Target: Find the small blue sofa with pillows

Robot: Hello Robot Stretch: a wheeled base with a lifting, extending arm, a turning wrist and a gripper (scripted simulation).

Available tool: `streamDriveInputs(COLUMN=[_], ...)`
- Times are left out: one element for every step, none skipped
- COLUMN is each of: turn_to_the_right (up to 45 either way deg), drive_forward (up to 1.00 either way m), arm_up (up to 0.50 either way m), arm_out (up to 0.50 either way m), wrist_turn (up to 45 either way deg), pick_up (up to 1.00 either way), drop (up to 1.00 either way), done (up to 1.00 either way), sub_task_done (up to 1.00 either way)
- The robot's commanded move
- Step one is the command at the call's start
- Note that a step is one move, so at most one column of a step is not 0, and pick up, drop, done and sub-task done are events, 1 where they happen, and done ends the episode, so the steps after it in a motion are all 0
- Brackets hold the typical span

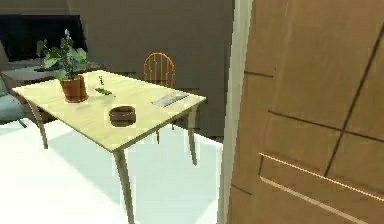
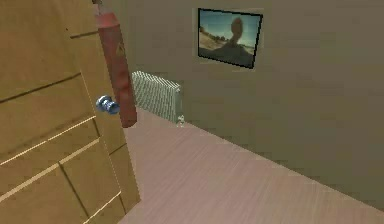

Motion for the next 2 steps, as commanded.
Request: streamDriveInputs(turn_to_the_right=[6.0, 0.0], drive_forward=[0.00, 0.35], arm_up=[0.00, 0.00], arm_out=[0.00, 0.00], wrist_turn=[0.0, 0.0], pick_up=[0.00, 0.00], drop=[0.00, 0.00], done=[0.00, 0.00], sub_task_done=[0.00, 0.00])
